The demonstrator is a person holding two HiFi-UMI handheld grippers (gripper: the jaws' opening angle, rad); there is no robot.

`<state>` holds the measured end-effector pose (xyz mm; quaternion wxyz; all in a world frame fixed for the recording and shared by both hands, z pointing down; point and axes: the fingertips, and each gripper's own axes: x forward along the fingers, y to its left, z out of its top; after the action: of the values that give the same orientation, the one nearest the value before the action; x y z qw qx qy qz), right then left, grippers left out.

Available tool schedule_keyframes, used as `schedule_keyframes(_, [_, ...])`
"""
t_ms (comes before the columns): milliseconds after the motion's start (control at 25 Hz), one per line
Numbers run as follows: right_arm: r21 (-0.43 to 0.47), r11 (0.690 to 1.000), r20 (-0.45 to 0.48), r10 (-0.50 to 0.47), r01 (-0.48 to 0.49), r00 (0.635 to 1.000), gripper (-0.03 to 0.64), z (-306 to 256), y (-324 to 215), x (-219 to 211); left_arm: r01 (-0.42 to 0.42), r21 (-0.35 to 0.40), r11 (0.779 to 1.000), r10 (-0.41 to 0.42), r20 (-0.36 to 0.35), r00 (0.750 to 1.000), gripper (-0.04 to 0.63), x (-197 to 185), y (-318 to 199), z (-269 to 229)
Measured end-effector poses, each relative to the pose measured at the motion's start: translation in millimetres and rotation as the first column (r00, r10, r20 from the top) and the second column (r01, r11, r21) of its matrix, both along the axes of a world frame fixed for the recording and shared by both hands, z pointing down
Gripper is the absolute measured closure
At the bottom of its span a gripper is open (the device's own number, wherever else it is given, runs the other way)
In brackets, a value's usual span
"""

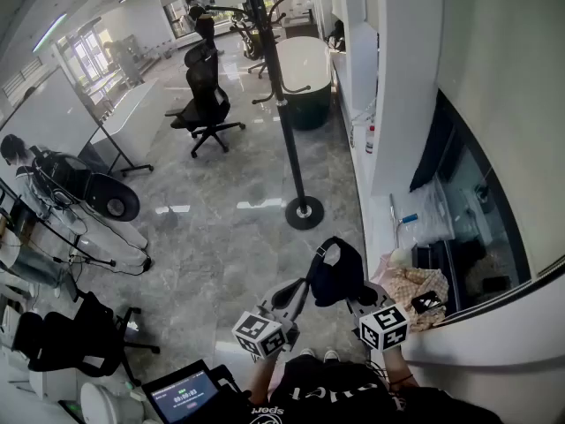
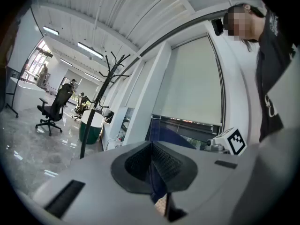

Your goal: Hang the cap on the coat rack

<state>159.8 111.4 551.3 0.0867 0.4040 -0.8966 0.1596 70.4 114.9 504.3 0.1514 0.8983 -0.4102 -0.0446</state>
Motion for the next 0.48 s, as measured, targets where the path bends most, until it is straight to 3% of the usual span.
schedule_keyframes(240, [-0.020,1.000,-0.013,0.001,-0.001,1.000,0.578,9,-13,18,-0.002,-0.025,1.000,0.001,-0.035,0.999,0.591,20,-2,9])
schedule_keyframes(480, [-0.025,1.000,-0.005,0.013,-0.013,1.000,0.578,14,-37,18,0.029,-0.028,0.999,-0.029,-0.004,1.000,0.591,4,-32,17])
